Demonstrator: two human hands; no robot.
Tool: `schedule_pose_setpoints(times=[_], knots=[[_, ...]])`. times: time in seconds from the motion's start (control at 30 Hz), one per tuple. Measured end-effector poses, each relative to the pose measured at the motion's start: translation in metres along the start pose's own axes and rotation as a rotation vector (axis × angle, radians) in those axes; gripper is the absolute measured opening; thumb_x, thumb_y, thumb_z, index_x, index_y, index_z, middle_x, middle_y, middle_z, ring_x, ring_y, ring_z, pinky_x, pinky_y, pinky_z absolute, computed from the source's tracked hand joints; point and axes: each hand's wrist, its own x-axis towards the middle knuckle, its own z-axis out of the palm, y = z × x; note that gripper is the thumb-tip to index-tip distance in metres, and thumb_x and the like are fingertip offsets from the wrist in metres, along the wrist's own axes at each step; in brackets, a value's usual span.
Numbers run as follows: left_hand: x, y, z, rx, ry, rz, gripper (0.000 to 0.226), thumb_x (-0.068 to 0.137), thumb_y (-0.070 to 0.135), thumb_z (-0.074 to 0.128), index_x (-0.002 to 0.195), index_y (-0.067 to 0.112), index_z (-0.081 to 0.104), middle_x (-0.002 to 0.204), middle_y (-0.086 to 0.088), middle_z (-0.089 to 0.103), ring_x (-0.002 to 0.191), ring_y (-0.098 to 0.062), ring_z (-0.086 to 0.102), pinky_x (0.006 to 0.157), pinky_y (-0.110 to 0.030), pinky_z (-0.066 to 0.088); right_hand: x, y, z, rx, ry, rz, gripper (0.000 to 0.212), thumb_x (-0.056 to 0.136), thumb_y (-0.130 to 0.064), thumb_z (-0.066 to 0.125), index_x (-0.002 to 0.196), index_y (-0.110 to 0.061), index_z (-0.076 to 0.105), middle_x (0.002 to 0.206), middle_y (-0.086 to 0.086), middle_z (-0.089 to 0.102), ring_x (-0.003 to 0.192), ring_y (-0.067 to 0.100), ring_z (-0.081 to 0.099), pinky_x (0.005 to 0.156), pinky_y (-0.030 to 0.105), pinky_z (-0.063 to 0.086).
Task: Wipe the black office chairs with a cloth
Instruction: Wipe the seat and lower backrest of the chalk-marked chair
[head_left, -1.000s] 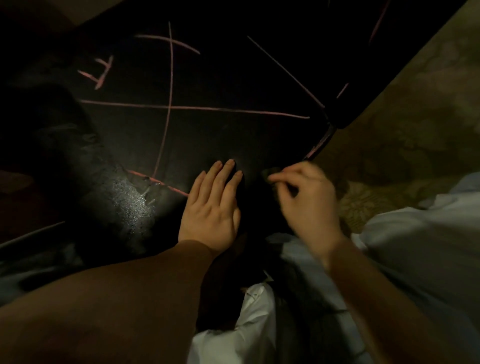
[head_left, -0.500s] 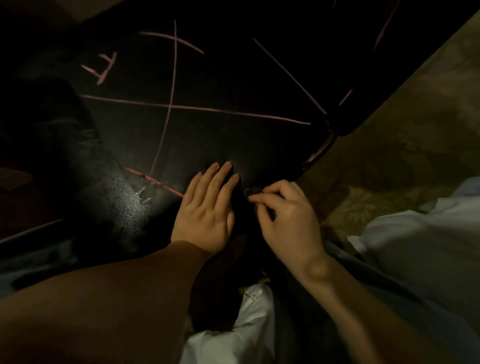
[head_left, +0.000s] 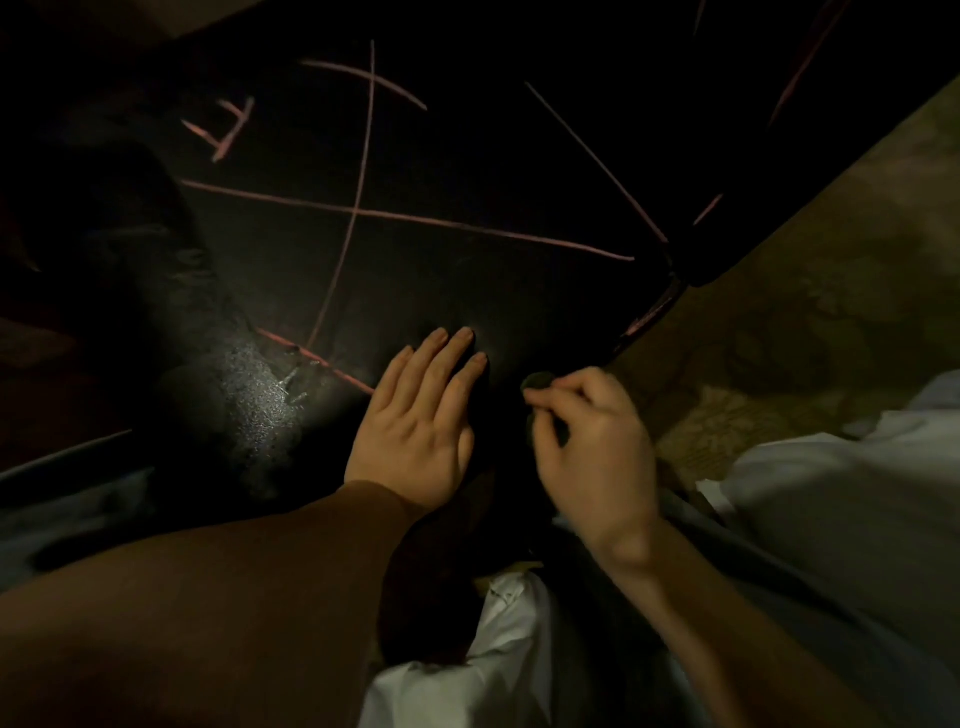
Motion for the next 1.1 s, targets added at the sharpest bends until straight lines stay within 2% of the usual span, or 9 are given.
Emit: schedule_pose_setpoints(times=[0.13, 0.23, 0.33, 0.53, 0.63, 0.77, 0.87, 1.0, 1.1], knots=[[-0.001, -0.002, -0.003, 0.011, -0.035, -0.001, 0.06, 0.08, 0.023, 0.044, 0.136, 0.004, 0.049, 0.147, -0.017, 0.041, 0.139, -0.031, 0.031, 0.117, -0.043, 0.019, 0.006, 0.008, -0.002, 0.003, -0.003, -0.025, 0.017, 0.08, -0.005, 0.071, 0.094, -0.013, 0.076, 0.091, 0.004, 0.061, 0.087, 0.019, 0.059, 0.073, 0.023, 0.047], [-0.001, -0.001, -0.003, 0.01, -0.038, -0.006, 0.06, 0.08, 0.023, 0.044, 0.136, 0.003, 0.048, 0.147, -0.017, 0.041, 0.139, -0.031, 0.03, 0.117, -0.043, 0.018, 0.024, 0.033, -0.013, -0.053, 0.054, 0.083, 0.017, 0.083, -0.003, 0.066, 0.095, -0.011, 0.075, 0.095, 0.009, 0.061, 0.09, 0.027, 0.06, 0.077, 0.025, 0.042], [-0.001, -0.001, -0.003, 0.0, -0.025, -0.006, 0.058, 0.081, 0.023, 0.044, 0.136, 0.003, 0.048, 0.147, -0.018, 0.042, 0.139, -0.032, 0.031, 0.116, -0.045, 0.02, 0.033, 0.047, -0.022, -0.033, 0.085, 0.181, 0.017, 0.085, -0.002, 0.064, 0.098, -0.008, 0.074, 0.097, 0.011, 0.061, 0.091, 0.029, 0.06, 0.075, 0.028, 0.044], [-0.002, -0.002, -0.004, -0.008, -0.035, 0.002, 0.059, 0.08, 0.023, 0.044, 0.135, 0.003, 0.05, 0.147, -0.018, 0.042, 0.139, -0.032, 0.032, 0.116, -0.045, 0.021, 0.002, 0.004, -0.002, -0.027, -0.005, -0.009, 0.016, 0.082, -0.003, 0.068, 0.095, -0.008, 0.075, 0.093, 0.006, 0.06, 0.088, 0.021, 0.057, 0.072, 0.022, 0.044], [-0.002, -0.004, -0.004, -0.004, -0.035, 0.005, 0.06, 0.079, 0.023, 0.045, 0.136, 0.004, 0.049, 0.147, -0.017, 0.041, 0.139, -0.032, 0.031, 0.116, -0.044, 0.019, 0.005, 0.003, -0.002, -0.014, -0.012, -0.039, 0.015, 0.081, -0.002, 0.069, 0.093, -0.01, 0.076, 0.091, 0.004, 0.06, 0.088, 0.02, 0.058, 0.072, 0.023, 0.045], [-0.002, -0.003, -0.004, 0.002, -0.025, 0.001, 0.059, 0.08, 0.023, 0.045, 0.136, 0.004, 0.046, 0.147, -0.018, 0.042, 0.139, -0.032, 0.031, 0.116, -0.044, 0.019, 0.024, 0.03, -0.012, -0.038, 0.057, 0.06, 0.016, 0.082, -0.001, 0.066, 0.093, -0.01, 0.075, 0.093, 0.008, 0.061, 0.089, 0.026, 0.059, 0.075, 0.026, 0.045], [-0.002, -0.002, -0.003, 0.001, -0.024, 0.001, 0.059, 0.08, 0.023, 0.045, 0.136, 0.003, 0.048, 0.146, -0.018, 0.042, 0.139, -0.032, 0.031, 0.117, -0.044, 0.019, 0.031, 0.04, -0.02, -0.025, 0.069, 0.145, 0.016, 0.085, -0.001, 0.064, 0.096, -0.008, 0.074, 0.096, 0.01, 0.06, 0.092, 0.028, 0.058, 0.074, 0.036, 0.052], [-0.002, -0.003, -0.003, 0.005, -0.039, 0.005, 0.061, 0.079, 0.024, 0.045, 0.136, 0.003, 0.049, 0.147, -0.018, 0.041, 0.139, -0.031, 0.03, 0.117, -0.043, 0.017, 0.009, 0.011, -0.008, -0.065, 0.002, 0.011, 0.015, 0.082, -0.004, 0.065, 0.093, -0.009, 0.074, 0.093, 0.006, 0.059, 0.088, 0.022, 0.057, 0.071, 0.025, 0.044], [-0.002, -0.003, -0.003, -0.004, -0.039, 0.008, 0.059, 0.081, 0.023, 0.044, 0.136, 0.003, 0.05, 0.147, -0.017, 0.042, 0.139, -0.031, 0.032, 0.116, -0.045, 0.021, -0.006, -0.009, 0.0, -0.045, -0.044, -0.106, 0.015, 0.081, -0.005, 0.067, 0.09, -0.013, 0.076, 0.091, 0.002, 0.061, 0.086, 0.017, 0.057, 0.07, 0.021, 0.045]])
